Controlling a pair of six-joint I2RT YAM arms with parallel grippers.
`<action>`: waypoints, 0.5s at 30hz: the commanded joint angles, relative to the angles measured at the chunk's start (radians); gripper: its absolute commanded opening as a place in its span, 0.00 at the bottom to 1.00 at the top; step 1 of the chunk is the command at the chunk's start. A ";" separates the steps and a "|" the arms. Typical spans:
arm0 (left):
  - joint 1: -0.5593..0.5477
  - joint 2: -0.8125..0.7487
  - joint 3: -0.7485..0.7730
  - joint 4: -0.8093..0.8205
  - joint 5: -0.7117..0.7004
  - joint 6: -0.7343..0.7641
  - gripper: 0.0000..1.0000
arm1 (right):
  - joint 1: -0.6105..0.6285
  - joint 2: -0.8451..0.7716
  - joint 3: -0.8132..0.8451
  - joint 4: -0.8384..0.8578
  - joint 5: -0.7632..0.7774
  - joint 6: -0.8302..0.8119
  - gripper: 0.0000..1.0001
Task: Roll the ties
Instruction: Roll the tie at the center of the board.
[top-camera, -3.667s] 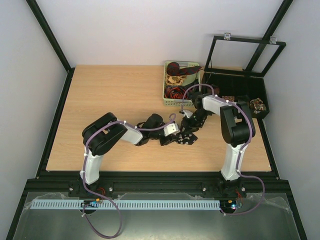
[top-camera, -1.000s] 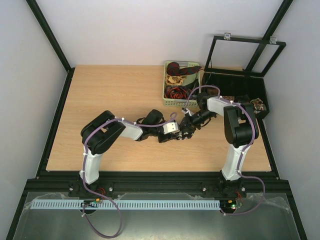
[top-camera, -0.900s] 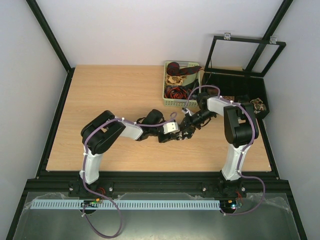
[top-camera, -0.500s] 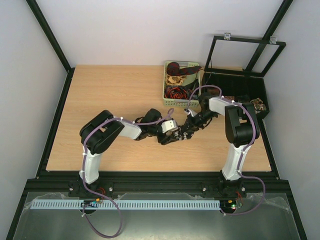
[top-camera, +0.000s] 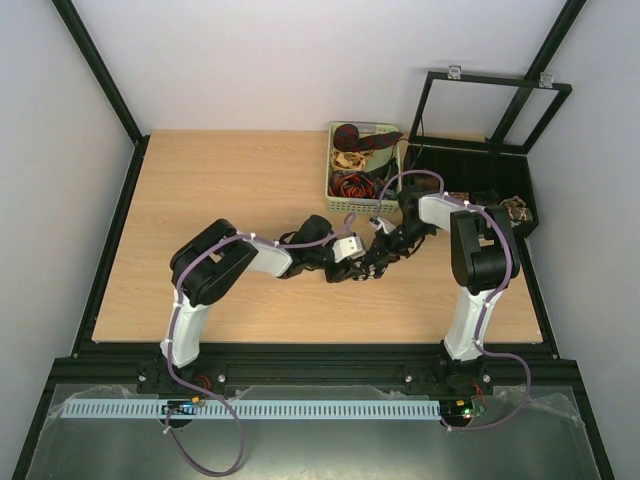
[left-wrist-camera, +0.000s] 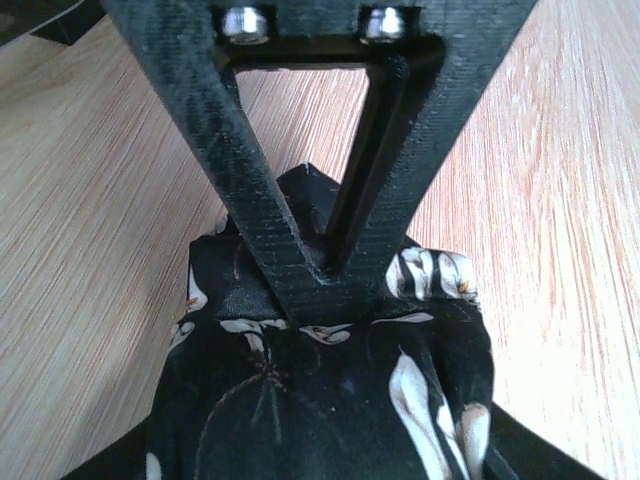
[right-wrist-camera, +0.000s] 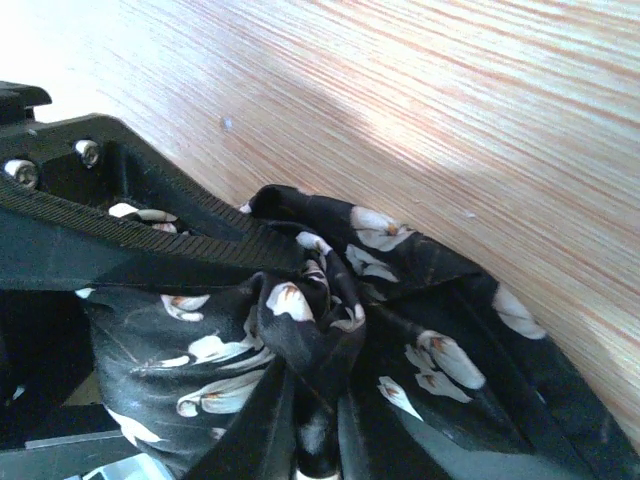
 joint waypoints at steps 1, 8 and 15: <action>-0.017 0.017 -0.023 -0.058 -0.050 0.054 0.40 | -0.002 0.055 -0.002 -0.010 0.183 -0.011 0.15; -0.018 0.013 -0.104 -0.122 -0.094 0.140 0.35 | -0.141 0.043 0.068 -0.162 -0.046 -0.011 0.52; -0.018 0.025 -0.110 -0.127 -0.100 0.149 0.35 | -0.152 0.020 0.025 -0.108 0.047 0.057 0.67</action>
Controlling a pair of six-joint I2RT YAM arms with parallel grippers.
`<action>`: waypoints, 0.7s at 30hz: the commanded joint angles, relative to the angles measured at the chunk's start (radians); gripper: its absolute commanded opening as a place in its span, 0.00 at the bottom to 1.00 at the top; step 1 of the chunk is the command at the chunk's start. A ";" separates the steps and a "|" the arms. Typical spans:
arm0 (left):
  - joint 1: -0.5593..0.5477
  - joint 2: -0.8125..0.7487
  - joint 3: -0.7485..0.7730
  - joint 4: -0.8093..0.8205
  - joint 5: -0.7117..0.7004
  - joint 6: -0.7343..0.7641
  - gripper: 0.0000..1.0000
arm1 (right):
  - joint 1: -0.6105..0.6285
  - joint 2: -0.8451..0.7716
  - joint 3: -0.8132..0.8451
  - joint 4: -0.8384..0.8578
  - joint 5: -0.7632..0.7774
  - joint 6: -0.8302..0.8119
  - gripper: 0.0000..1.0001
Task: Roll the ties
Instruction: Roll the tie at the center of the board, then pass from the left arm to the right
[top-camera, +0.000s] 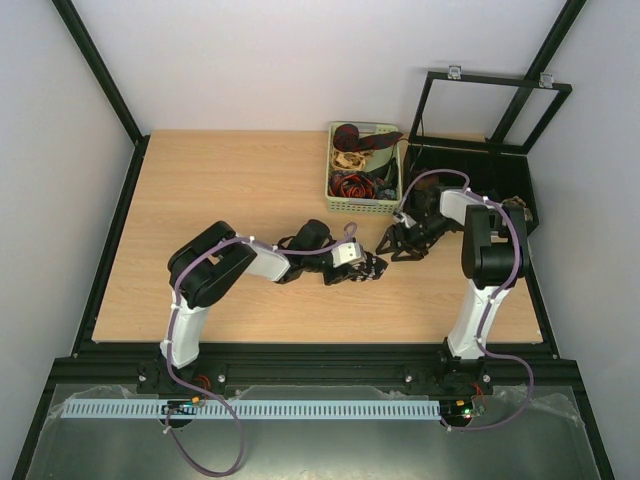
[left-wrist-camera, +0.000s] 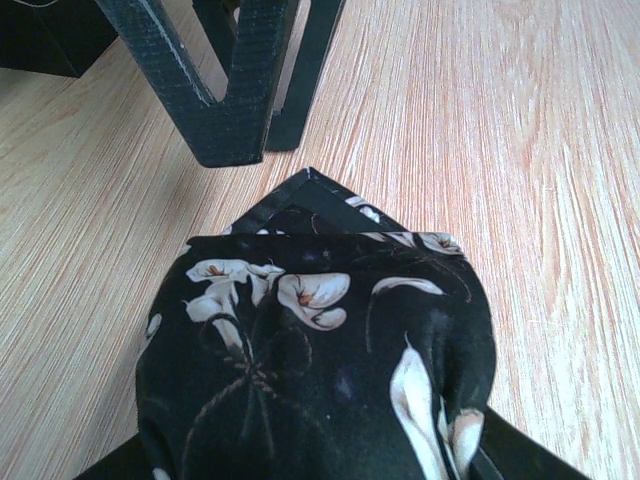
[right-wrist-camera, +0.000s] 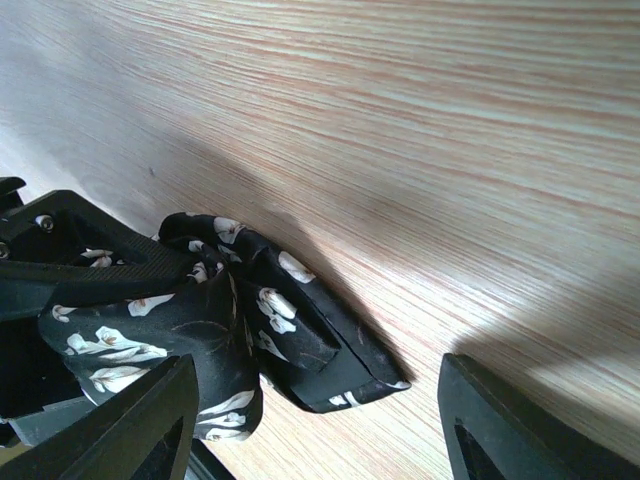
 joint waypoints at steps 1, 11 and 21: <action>-0.005 0.045 -0.051 -0.181 -0.041 0.029 0.35 | 0.016 -0.010 -0.038 -0.012 0.073 0.045 0.67; -0.005 0.051 -0.043 -0.170 -0.041 0.011 0.36 | 0.071 0.046 -0.118 0.029 -0.147 0.010 0.69; -0.006 0.055 -0.036 -0.169 -0.041 0.005 0.37 | 0.088 -0.041 -0.124 0.088 -0.269 0.024 0.77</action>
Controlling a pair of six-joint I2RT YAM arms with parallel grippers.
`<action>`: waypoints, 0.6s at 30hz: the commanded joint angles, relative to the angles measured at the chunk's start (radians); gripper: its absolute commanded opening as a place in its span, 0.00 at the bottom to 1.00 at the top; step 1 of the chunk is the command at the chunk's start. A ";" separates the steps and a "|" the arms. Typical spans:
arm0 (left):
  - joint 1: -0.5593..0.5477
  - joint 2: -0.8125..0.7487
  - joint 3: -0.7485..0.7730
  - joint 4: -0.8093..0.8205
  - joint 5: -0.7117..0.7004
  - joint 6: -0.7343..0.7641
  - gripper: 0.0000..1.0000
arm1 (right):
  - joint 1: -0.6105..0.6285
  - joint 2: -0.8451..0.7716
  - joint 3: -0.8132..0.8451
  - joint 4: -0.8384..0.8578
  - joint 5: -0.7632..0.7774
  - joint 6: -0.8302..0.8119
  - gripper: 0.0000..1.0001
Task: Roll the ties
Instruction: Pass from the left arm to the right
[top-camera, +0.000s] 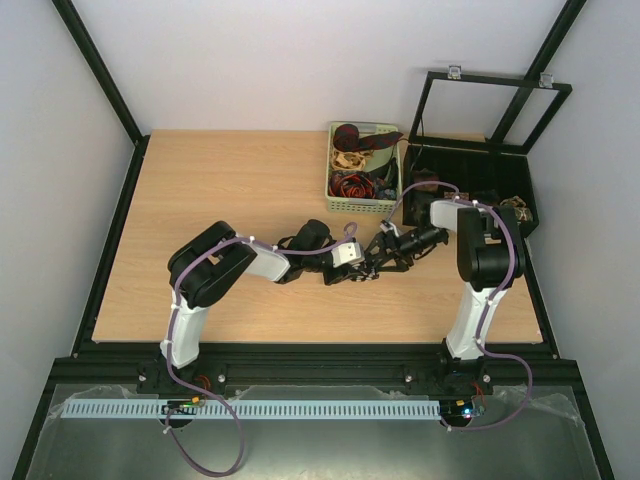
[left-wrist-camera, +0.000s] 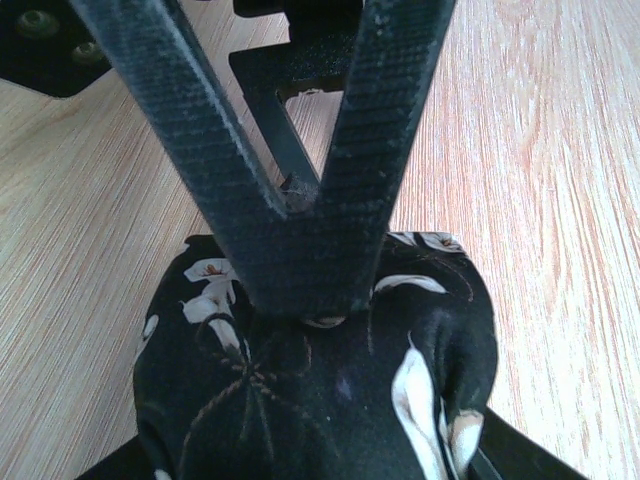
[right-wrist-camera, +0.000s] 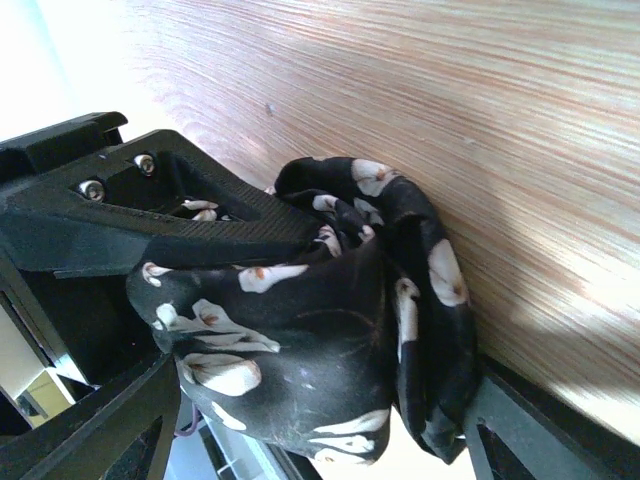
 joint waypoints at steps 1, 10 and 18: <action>-0.006 0.055 -0.035 -0.172 -0.041 0.002 0.37 | 0.029 -0.022 -0.007 0.010 -0.062 -0.002 0.76; -0.007 0.060 -0.029 -0.181 -0.041 0.006 0.37 | 0.064 -0.026 0.017 -0.010 -0.021 -0.021 0.53; -0.007 0.061 -0.020 -0.187 -0.043 0.000 0.50 | 0.067 -0.031 0.028 -0.010 0.036 -0.021 0.02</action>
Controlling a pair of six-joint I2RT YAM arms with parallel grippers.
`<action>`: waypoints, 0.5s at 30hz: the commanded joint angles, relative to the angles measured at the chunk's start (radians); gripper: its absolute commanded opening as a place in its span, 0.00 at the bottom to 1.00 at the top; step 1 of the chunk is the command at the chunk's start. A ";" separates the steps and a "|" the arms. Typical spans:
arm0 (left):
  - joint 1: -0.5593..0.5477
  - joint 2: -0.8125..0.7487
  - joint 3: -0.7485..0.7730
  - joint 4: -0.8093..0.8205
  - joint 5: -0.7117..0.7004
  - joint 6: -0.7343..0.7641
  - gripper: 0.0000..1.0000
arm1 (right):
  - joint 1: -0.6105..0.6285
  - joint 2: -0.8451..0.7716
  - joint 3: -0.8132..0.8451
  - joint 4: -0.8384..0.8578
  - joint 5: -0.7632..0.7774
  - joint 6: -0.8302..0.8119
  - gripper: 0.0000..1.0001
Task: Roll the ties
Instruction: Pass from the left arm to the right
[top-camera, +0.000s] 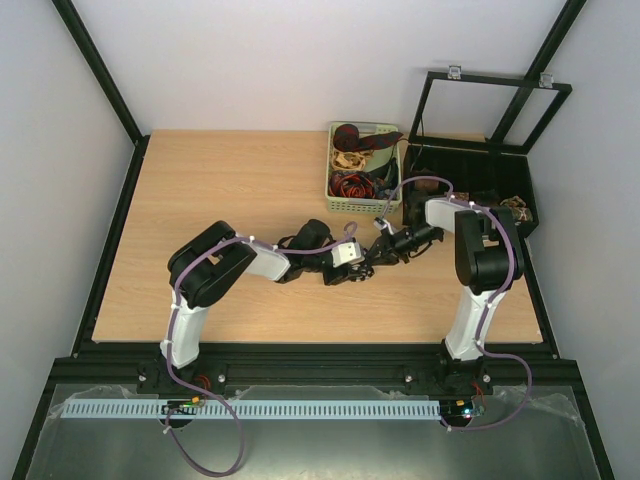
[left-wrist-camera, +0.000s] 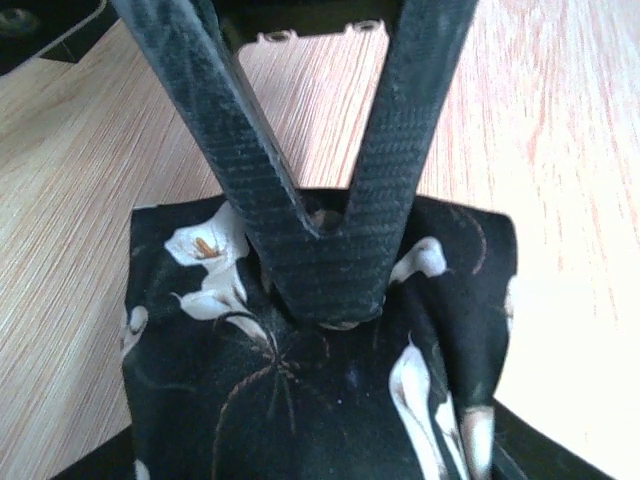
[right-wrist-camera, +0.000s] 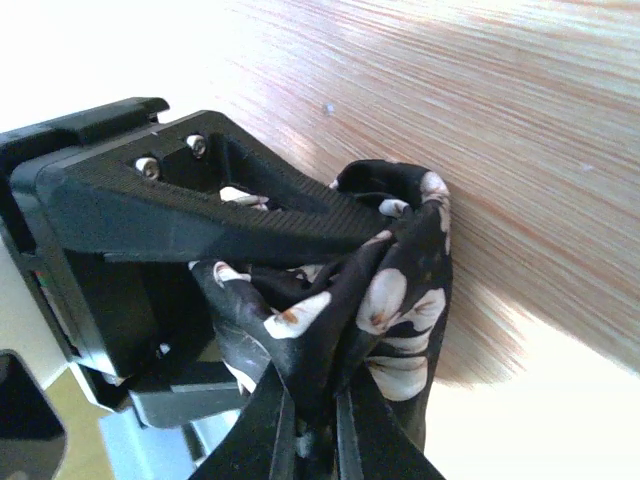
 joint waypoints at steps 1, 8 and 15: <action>-0.006 0.054 -0.025 -0.169 -0.040 -0.006 0.59 | 0.018 -0.016 0.012 -0.015 0.039 -0.013 0.01; 0.005 -0.057 -0.054 -0.100 -0.030 -0.057 0.99 | 0.018 -0.036 0.009 -0.009 0.043 0.000 0.01; 0.019 -0.102 -0.098 -0.059 -0.064 -0.084 0.99 | 0.018 -0.058 0.001 0.007 0.039 0.017 0.01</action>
